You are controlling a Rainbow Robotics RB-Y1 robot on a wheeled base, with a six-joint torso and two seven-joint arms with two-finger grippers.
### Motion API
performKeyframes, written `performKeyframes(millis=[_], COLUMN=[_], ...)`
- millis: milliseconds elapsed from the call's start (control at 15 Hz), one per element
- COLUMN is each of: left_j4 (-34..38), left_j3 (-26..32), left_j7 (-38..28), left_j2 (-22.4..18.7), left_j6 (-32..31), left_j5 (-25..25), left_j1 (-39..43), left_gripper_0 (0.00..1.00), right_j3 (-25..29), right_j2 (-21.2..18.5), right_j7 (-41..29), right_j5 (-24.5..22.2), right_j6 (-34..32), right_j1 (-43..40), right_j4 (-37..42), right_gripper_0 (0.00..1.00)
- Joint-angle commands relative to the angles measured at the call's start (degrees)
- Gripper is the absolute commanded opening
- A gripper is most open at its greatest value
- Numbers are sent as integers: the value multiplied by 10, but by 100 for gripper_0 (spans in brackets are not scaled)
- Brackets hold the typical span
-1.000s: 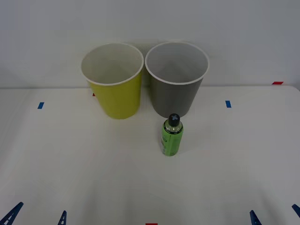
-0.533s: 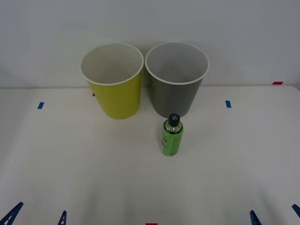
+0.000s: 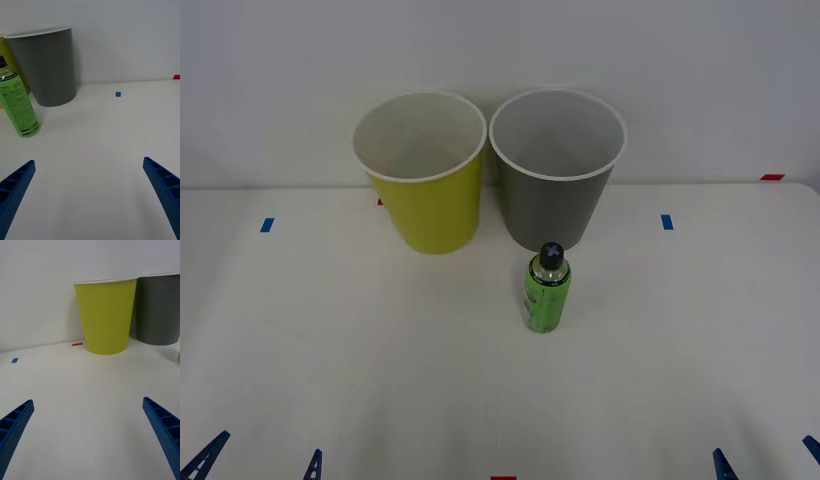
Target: Put cans in the gray bin and PET bottles in the light green bin.
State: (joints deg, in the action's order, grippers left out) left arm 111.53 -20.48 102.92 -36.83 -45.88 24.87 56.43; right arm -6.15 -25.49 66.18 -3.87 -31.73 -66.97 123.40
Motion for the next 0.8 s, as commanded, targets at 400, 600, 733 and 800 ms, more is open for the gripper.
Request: performKeyframes(millis=[400, 600, 733, 800], left_j4=[0, 0, 0, 0], left_j3=[0, 0, 0, 0], left_j7=[0, 0, 0, 0], left_j2=[0, 0, 0, 0], left_j6=[0, 0, 0, 0], left_j5=[0, 0, 0, 0], left_j1=[0, 0, 0, 0], left_gripper_0=[100, 100, 100, 100], right_j3=[0, 0, 0, 0], right_j2=[0, 0, 0, 0], right_j7=[0, 0, 0, 0], right_j5=[0, 0, 0, 0], right_j6=[0, 0, 0, 0], right_j1=[0, 0, 0, 0], right_j4=[0, 0, 0, 0], right_gripper_0=[100, 100, 100, 100])
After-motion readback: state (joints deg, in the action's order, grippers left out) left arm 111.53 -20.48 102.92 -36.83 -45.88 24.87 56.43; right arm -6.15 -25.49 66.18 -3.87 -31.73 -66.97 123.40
